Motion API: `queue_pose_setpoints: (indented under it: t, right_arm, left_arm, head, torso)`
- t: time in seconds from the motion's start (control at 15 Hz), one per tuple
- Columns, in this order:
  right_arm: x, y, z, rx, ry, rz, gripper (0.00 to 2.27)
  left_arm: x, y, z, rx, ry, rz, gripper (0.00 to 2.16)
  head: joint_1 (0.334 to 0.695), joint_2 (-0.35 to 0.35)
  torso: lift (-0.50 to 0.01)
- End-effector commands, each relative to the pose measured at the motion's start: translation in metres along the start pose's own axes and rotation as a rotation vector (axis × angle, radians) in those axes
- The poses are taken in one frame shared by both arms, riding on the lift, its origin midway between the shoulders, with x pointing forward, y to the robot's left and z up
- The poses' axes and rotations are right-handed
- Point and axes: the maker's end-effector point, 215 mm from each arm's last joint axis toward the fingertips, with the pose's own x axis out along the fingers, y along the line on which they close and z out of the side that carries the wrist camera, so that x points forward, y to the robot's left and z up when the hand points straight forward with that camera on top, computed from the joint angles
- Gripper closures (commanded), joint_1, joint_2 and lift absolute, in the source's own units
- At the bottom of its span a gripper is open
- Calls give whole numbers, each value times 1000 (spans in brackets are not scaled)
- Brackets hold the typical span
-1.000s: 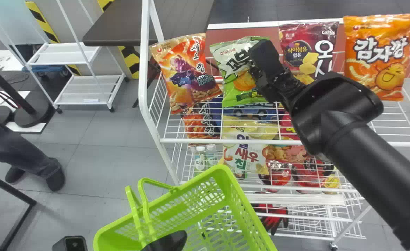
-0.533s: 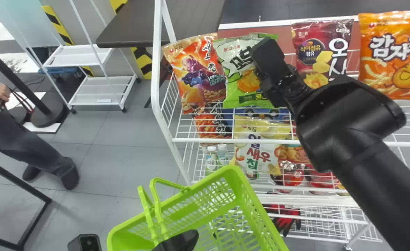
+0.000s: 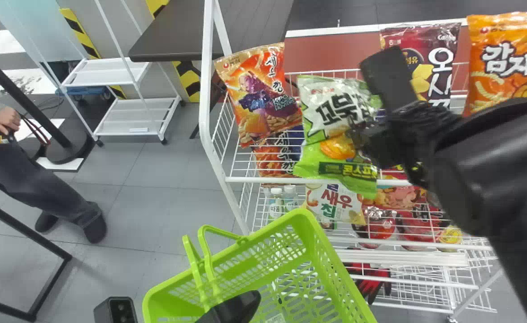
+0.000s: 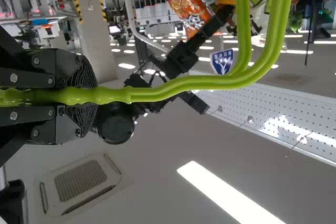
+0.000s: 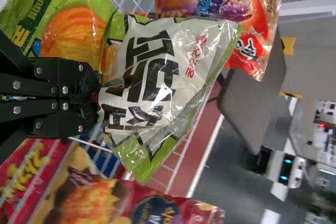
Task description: Hold basket handle with left hand then pick Gkobukchip with right hand and place into basket
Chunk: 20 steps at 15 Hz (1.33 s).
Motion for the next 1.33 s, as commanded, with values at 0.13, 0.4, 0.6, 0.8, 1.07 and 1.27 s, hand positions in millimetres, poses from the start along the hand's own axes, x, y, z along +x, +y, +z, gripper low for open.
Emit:
queue_pose_setpoints:
  t: [0.13,0.4,0.6,0.8,1.07,1.27]
  right_arm:
    - [-53,-8,-44,148,129,113,2246]
    - [-82,8,-9,173,23,214,2246]
    - [-98,29,-2,174,-13,283,2246]
    - [-106,60,-16,180,7,370,2246]
    - [-112,105,-33,145,42,453,2246]
    - [-109,130,-52,100,90,484,2246]
  left_arm:
    - [0,3,2,0,-1,6,2152]
    - [1,8,1,3,3,24,2148]
    - [1,8,2,5,2,24,2152]
    - [4,9,4,14,7,28,2148]
    - [10,5,7,25,14,18,2148]
    - [13,0,7,27,16,4,2148]
  head:
    - [695,183]
    - [695,170]
    - [695,192]
    - [695,220]
    - [695,282]
    - [695,329]
  torso:
    - [0]
    - [0]
    - [0]
    - [0]
    - [0]
    - [0]
